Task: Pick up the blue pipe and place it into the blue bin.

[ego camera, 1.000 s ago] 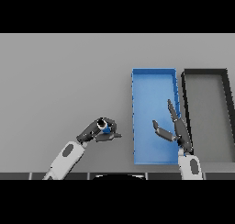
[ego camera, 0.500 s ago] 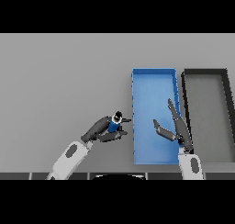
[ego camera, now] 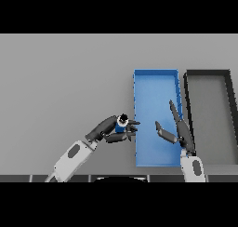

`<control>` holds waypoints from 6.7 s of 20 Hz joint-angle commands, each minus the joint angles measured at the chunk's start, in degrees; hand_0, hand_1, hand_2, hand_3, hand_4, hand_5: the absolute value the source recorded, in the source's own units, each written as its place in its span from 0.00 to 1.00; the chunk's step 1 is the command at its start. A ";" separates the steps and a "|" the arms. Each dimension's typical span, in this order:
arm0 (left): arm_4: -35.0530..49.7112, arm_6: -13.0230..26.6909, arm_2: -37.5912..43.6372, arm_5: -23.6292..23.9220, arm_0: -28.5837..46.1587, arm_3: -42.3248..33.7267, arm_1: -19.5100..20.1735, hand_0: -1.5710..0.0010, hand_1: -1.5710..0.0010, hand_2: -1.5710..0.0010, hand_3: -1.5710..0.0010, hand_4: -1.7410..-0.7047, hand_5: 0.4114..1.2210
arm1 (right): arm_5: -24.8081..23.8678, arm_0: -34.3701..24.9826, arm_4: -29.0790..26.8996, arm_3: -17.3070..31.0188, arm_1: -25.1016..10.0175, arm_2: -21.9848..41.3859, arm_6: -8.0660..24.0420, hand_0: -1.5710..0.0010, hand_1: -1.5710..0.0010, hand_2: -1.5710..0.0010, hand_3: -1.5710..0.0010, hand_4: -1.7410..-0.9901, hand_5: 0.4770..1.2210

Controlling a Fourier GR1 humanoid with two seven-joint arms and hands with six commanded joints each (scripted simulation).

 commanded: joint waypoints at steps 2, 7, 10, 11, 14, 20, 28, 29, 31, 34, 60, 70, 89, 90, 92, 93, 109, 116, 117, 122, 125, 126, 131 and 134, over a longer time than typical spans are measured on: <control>-0.33 0.63 0.01 0.09 -0.55 -0.34 0.53 0.00 0.00 0.00 0.08 0.01 1.00 | 1.11 -0.90 -1.07 0.27 -0.46 -0.27 1.00 1.00 1.00 1.00 1.00 0.63 0.28; -1.08 0.22 -0.67 0.68 0.01 0.28 0.23 0.00 0.00 0.00 0.08 0.01 1.00 | 3.95 -3.19 -3.52 1.05 -1.88 -0.84 3.38 1.00 1.00 1.00 1.00 0.66 0.28; -0.44 0.42 -0.02 0.67 -0.52 -0.13 0.81 0.00 0.00 0.00 0.08 0.01 1.00 | 6.64 -3.24 -7.12 0.97 -2.12 -1.65 0.61 1.00 1.00 1.00 1.00 0.70 0.26; -0.11 0.35 -0.08 0.49 -0.39 -0.69 1.12 0.00 0.00 0.00 0.08 0.01 1.00 | 9.27 -4.28 -10.94 0.17 -2.46 -2.22 0.54 1.00 1.00 1.00 1.00 0.69 0.23; 0.04 0.07 -0.42 0.07 -0.26 -0.42 1.23 0.00 0.00 0.00 0.08 0.01 1.00 | 16.39 -7.59 -23.66 -4.50 -5.72 -3.39 6.96 1.00 1.00 1.00 1.00 0.65 0.10; -0.30 0.75 -0.49 0.45 -1.35 -0.10 1.17 0.00 0.00 0.00 0.08 0.01 1.00 | 25.68 -15.32 -39.28 -12.16 -11.71 0.57 17.42 1.00 1.00 1.00 1.00 0.54 0.04; -0.10 0.67 -1.14 -0.06 -1.10 -0.76 1.81 0.00 0.00 0.00 0.08 0.01 1.00 | 28.57 -26.90 -42.51 -14.25 -11.60 7.50 24.41 1.00 1.00 1.00 1.00 0.56 0.02; 0.08 -0.12 -0.84 -0.40 -1.31 -0.50 2.04 0.00 0.00 0.00 0.08 0.01 1.00 | 29.10 -28.29 -42.34 -13.71 -11.11 8.15 24.65 1.00 1.00 1.00 1.00 0.58 0.03; 0.65 -1.26 -0.65 -1.35 -1.54 0.24 2.02 0.00 0.00 0.00 0.05 0.11 1.00 | 30.13 -31.36 -40.93 -11.61 -9.61 9.32 24.81 1.00 1.00 1.00 1.00 0.63 0.04; 0.85 -1.61 -0.75 -2.15 -1.75 0.84 1.94 0.00 0.00 0.00 0.03 0.19 1.00 | 30.39 -34.16 -40.00 -10.04 -7.75 11.24 26.35 1.00 1.00 1.00 1.00 0.66 0.06; -6.12 -0.21 2.60 -5.77 -0.85 -0.16 0.07 0.17 0.21 0.24 0.23 0.19 1.00 | 28.97 -43.17 -41.07 -3.01 -2.24 18.40 19.64 0.02 0.02 0.02 0.02 0.35 0.96; -13.63 -0.39 3.57 -7.78 -1.41 0.77 -0.56 0.91 0.92 0.92 0.92 0.83 0.46 | 25.53 -43.16 -40.63 -4.10 -3.94 19.67 21.25 0.00 0.00 0.00 0.00 0.34 1.00; -10.00 7.60 4.11 -7.55 2.61 -1.41 -0.75 1.00 1.00 1.00 1.00 0.79 0.09 | 11.92 -67.29 -70.26 4.58 -10.58 7.81 28.76 0.00 0.00 0.00 0.00 0.33 1.00; -9.99 7.03 4.31 -7.59 2.79 -1.54 -0.38 1.00 1.00 1.00 1.00 0.80 0.09 | 10.74 -68.69 -69.33 6.50 -11.42 6.84 27.61 0.00 0.00 0.00 0.00 0.33 1.00; -10.33 7.53 4.22 -7.45 2.38 -1.92 -0.31 1.00 1.00 1.00 1.00 0.81 0.09 | 7.23 -71.14 -66.98 11.13 -13.44 5.13 26.88 0.00 0.00 0.00 0.00 0.33 1.00; -10.33 7.81 4.24 -7.37 2.37 -1.91 -0.39 1.00 1.00 1.00 1.00 0.81 0.09 | 7.30 -71.35 -65.92 13.31 -14.45 4.59 26.44 0.00 0.00 0.00 0.00 0.32 1.00; -10.56 7.23 4.50 -7.68 2.82 -1.72 0.29 1.00 1.00 1.00 1.00 0.84 0.08 | -0.83 -53.17 -54.54 32.41 -19.58 7.60 33.28 0.00 0.00 0.00 0.00 0.32 1.00; -10.31 7.24 4.59 -7.77 2.71 -2.21 0.47 1.00 1.00 1.00 1.00 0.83 0.09 | -3.59 -46.19 -53.38 32.05 -23.96 17.11 39.79 0.00 0.00 0.00 0.49 0.17 0.97; -10.21 7.70 4.57 -7.88 2.52 -2.24 0.41 1.00 1.00 1.00 1.00 0.83 0.09 | -5.36 -46.91 -56.26 33.66 -25.43 20.69 39.79 0.00 0.04 0.07 0.39 0.22 0.96; -10.52 6.16 4.79 -7.82 2.64 -1.24 0.44 1.00 1.00 1.00 1.00 0.83 0.11 | -6.86 -51.57 -73.02 37.76 -30.30 36.69 39.74 0.67 0.68 0.70 0.80 0.59 0.91; -10.63 7.20 5.01 -7.50 1.89 -0.81 0.16 1.00 1.00 1.00 1.00 0.83 0.10 | -3.17 -53.57 -70.15 36.69 -32.06 41.13 39.31 0.83 0.84 0.84 0.90 0.72 0.72; -10.43 7.26 5.05 -7.64 1.80 -1.03 0.21 1.00 1.00 1.00 1.00 0.83 0.10 | -2.89 -53.72 -68.95 35.97 -32.33 42.02 39.53 0.87 0.87 0.88 0.92 0.75 0.68; -10.99 6.77 4.29 -7.30 3.16 -2.09 0.32 1.00 1.00 1.00 1.00 0.83 0.08 | -1.72 -54.45 -64.18 36.26 -32.47 44.67 37.99 0.96 0.96 0.96 0.97 0.81 0.47; -11.35 6.57 4.18 -7.07 3.01 -1.83 0.05 1.00 1.00 1.00 1.00 0.83 0.08 | -1.46 -54.20 -63.79 37.11 -32.20 44.69 36.77 0.81 0.91 0.96 0.99 0.78 0.40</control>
